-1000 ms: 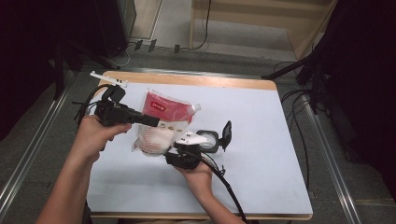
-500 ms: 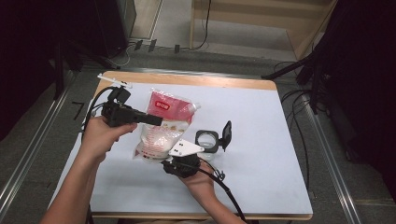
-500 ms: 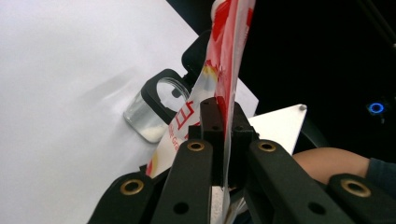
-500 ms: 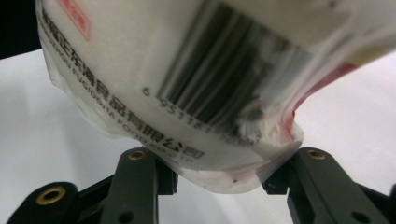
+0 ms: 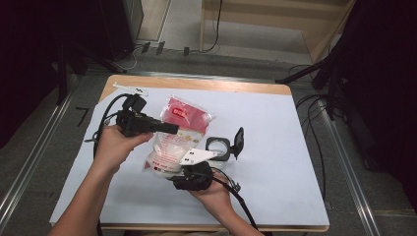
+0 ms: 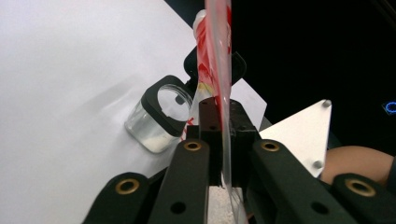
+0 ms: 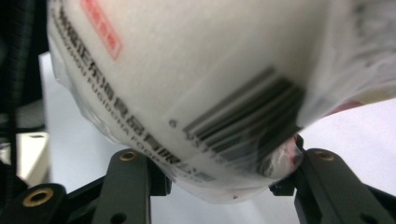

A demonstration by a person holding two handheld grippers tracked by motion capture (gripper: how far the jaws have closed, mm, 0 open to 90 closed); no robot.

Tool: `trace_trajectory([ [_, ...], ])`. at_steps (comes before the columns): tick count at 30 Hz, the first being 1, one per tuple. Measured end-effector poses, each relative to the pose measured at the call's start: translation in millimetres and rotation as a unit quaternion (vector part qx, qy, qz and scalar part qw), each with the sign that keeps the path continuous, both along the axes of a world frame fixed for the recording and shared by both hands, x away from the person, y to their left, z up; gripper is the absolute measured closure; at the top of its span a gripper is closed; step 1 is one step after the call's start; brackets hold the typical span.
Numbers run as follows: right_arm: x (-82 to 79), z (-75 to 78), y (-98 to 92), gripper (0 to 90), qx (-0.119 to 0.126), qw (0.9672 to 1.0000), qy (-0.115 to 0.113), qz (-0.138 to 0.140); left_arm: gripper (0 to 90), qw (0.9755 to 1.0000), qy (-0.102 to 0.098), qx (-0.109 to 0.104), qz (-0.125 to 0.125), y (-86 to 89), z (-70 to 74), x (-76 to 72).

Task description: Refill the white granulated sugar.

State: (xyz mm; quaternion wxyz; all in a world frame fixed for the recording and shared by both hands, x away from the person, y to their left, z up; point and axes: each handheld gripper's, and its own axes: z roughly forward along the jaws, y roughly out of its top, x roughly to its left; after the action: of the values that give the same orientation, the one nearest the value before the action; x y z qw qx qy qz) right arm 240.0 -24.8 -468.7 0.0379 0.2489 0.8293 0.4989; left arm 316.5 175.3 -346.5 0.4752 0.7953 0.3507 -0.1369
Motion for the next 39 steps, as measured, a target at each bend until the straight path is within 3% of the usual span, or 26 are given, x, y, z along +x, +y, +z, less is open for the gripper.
trace_trajectory([
  [2, -0.9, 1.6, -2.7, 54.2, 0.003, 1.0000, 0.002, 0.003, 85.5, 1.0000, -0.006, -0.001, -0.007, -4.2, -1.7, -0.2],
  [5, -1.7, 0.5, -6.8, 54.3, -0.002, 1.0000, 0.004, 0.000, 83.6, 0.9994, -0.032, 0.010, -0.010, -11.0, -4.1, -2.0],
  [8, -2.0, -1.1, -9.8, 55.1, 0.002, 0.9999, 0.013, 0.008, 82.3, 0.9992, -0.037, 0.010, -0.012, -16.3, -8.2, -2.3],
  [9, -2.5, -1.1, -9.9, 55.3, 0.001, 0.9999, 0.014, 0.008, 82.1, 0.9993, -0.030, 0.018, -0.014, -19.0, -9.6, -2.4],
  [12, -5.0, -1.3, -7.2, 56.8, 0.006, 0.9994, 0.026, 0.021, 81.8, 0.9991, -0.032, 0.022, -0.015, -23.9, -13.0, -3.0],
  [15, -8.5, -0.3, -3.3, 58.2, 0.007, 0.9992, 0.026, 0.029, 81.7, 0.9997, -0.020, 0.012, -0.007, -27.3, -17.2, -3.3],
  [23, -11.6, 1.8, -0.2, 58.3, 0.010, 0.9995, 0.025, 0.016, 83.0, 0.9999, -0.014, 0.008, -0.006, -32.5, -18.3, -4.4],
  [28, -10.5, -0.1, 0.9, 56.1, 0.022, 0.9989, 0.042, 0.010, 81.8, 0.9998, -0.013, 0.012, -0.008, -42.5, -18.4, -7.9],
  [33, -12.2, -1.3, 2.7, 54.1, 0.020, 0.9987, 0.047, -0.004, 80.5, 1.0000, -0.007, 0.001, -0.005, -48.7, -22.4, -9.2],
  [36, -13.2, -1.6, 1.9, 58.2, 0.019, 0.9987, 0.048, -0.004, 78.9, 0.9998, -0.007, 0.014, -0.008, -51.1, -24.7, -8.1],
  [39, -12.5, -2.3, 2.3, 58.8, 0.018, 0.9982, 0.057, 0.002, 77.6, 0.9998, 0.008, 0.016, -0.009, -51.3, -27.2, -6.1],
])
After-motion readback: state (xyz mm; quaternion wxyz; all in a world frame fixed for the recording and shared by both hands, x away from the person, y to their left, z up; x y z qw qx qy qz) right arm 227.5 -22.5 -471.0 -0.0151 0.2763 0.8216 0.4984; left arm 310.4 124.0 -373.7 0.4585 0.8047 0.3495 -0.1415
